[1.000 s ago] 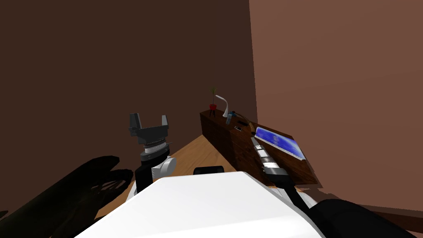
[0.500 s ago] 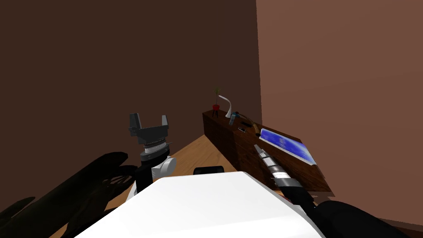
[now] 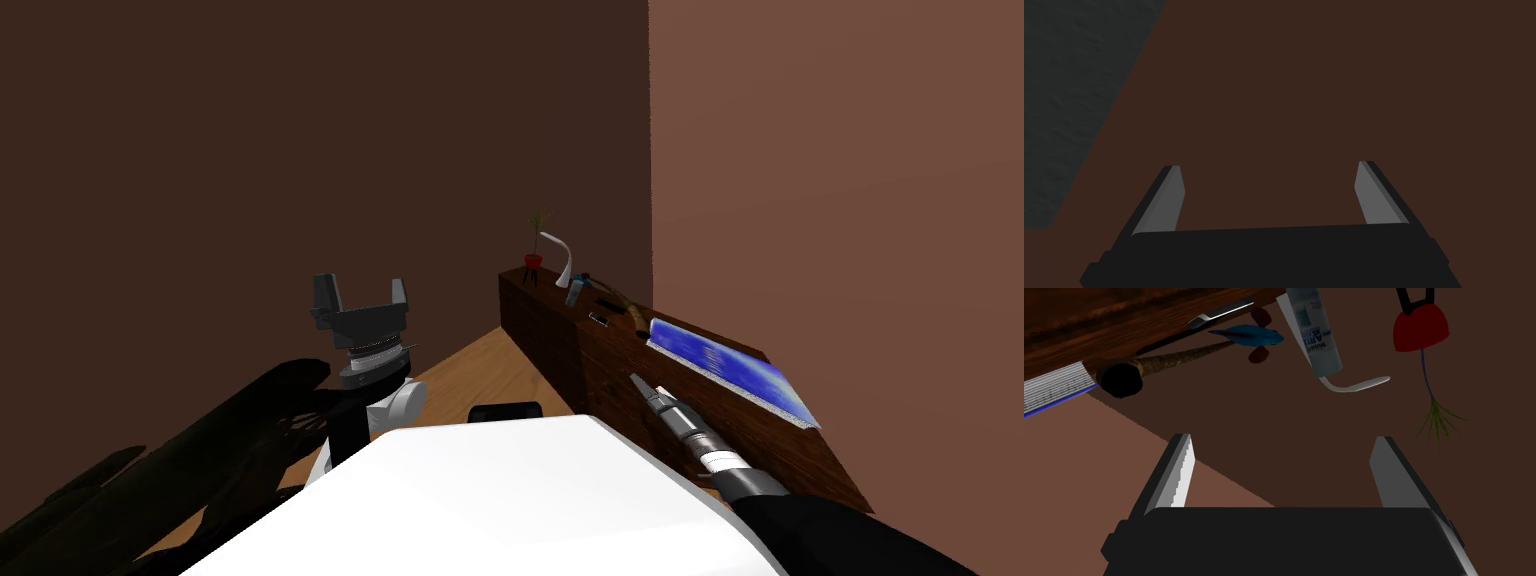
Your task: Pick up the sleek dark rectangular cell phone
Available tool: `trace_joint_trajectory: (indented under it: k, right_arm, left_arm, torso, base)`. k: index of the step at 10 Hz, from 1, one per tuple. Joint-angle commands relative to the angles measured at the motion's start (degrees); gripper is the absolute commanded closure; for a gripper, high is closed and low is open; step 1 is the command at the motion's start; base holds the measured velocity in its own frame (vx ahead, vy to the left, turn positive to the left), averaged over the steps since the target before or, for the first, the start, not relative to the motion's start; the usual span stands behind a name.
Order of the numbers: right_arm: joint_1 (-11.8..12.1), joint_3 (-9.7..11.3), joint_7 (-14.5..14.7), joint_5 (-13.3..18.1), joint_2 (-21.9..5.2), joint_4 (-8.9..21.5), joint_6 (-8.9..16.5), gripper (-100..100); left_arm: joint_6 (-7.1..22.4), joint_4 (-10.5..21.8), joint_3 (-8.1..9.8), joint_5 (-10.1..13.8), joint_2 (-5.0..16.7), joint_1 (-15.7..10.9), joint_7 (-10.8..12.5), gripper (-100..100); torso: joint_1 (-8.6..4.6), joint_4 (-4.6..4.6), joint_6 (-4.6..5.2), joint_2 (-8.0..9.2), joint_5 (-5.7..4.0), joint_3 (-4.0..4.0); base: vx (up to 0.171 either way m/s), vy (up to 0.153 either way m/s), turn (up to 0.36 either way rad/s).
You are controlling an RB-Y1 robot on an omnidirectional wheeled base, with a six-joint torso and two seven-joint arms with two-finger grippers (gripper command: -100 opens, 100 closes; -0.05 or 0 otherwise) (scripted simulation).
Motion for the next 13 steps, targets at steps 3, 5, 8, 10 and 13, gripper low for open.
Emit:
trace_joint_trajectory:
  k: [3, 5, 8, 10, 13]
  right_arm:
    - [6.3, -2.3, 1.2, 1.7, -5.4, 3.8, -0.3, -100]
    - [9.6, -3.0, 1.9, 2.6, -7.9, 5.5, -0.4, -100]
    - [14.2, -4.1, 3.4, 4.2, -12.8, 8.8, -0.6, -100]
    - [17.2, -4.5, 4.2, 4.9, -15.3, 10.4, -0.7, -100]
    - [21.7, -4.8, 5.7, 6.3, -19.6, 13.5, -1.0, -100]
  left_arm:
    - [0.0, 0.0, 0.00, 0.0, 0.0, 0.0, 0.0, 0]
    - [0.0, 0.0, 0.00, 0.0, 0.0, 0.0, 0.0, 0]
    - [0.0, 0.0, 0.00, 0.0, 0.0, 0.0, 0.0, 0]
    - [0.0, 0.0, 0.00, 0.0, 0.0, 0.0, 0.0, 0]
    - [0.0, 0.0, 0.00, 0.0, 0.0, 0.0, 0.0, 0]
  torso:
    - [-0.04, 0.00, 0.00, 0.00, -0.01, 0.00]
    - [0.00, -0.04, -0.04, -0.19, -0.01, -0.11]
    - [-0.05, -0.03, -0.01, -0.11, -0.01, -0.07]
    - [-0.08, -0.02, 0.00, -0.10, -0.03, -0.06]
    - [-0.14, -0.05, -0.04, -0.25, -0.04, -0.14]
  base:
    - [0.052, 0.039, 0.100]
    - [0.097, 0.040, 0.153]
    - [0.075, 0.031, 0.110]
    - [0.077, 0.013, 0.098]
    - [0.113, -0.005, 0.149]
